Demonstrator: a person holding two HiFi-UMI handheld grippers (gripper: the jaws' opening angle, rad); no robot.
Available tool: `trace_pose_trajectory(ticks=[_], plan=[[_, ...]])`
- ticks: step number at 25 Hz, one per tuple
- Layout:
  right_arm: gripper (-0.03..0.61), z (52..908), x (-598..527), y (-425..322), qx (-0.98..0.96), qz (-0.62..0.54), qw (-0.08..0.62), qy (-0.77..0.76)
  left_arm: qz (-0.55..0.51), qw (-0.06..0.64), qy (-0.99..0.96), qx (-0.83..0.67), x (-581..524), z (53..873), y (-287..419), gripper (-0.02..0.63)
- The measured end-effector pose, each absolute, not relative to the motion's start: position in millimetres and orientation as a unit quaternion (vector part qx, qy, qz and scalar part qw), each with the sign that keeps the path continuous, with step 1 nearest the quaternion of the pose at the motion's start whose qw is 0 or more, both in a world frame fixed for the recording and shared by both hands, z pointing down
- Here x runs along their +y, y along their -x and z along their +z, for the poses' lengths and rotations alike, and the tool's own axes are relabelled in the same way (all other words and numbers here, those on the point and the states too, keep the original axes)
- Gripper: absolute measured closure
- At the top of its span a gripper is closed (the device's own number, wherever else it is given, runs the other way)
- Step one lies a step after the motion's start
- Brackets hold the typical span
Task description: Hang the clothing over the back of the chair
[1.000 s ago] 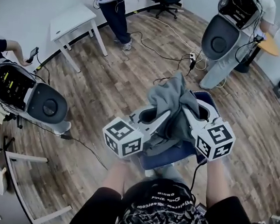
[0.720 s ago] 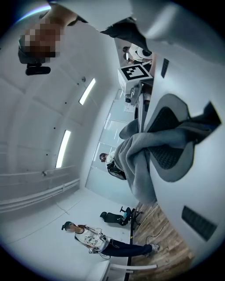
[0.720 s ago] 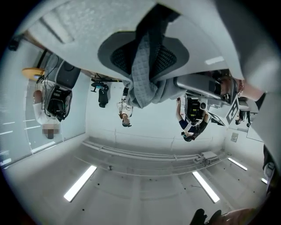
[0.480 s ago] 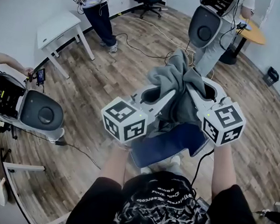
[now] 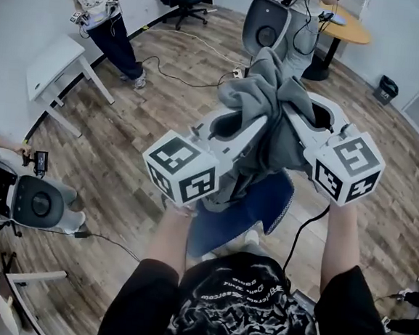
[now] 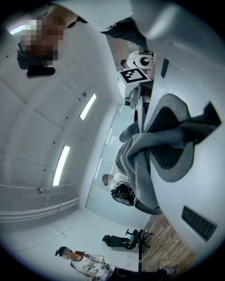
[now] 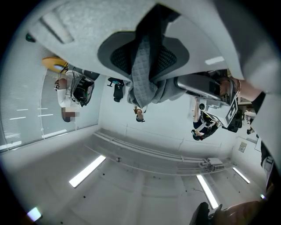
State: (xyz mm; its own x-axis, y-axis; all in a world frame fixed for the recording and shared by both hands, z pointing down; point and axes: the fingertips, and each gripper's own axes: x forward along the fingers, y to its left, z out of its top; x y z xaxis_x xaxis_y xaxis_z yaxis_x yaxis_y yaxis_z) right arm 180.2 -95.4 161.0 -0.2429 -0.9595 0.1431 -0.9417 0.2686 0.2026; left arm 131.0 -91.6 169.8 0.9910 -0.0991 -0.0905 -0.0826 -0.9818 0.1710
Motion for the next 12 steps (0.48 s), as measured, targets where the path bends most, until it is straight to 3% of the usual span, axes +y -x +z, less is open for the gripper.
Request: trace_pose_trajectory(ticks=[12], plan=[[0.491,158.5,-95.7,-299.8,-0.751,-0.019,0.09,-0.654,-0.035,0.086,-0.996,-0.002,-92.0,163.8,-248.0,0.548]])
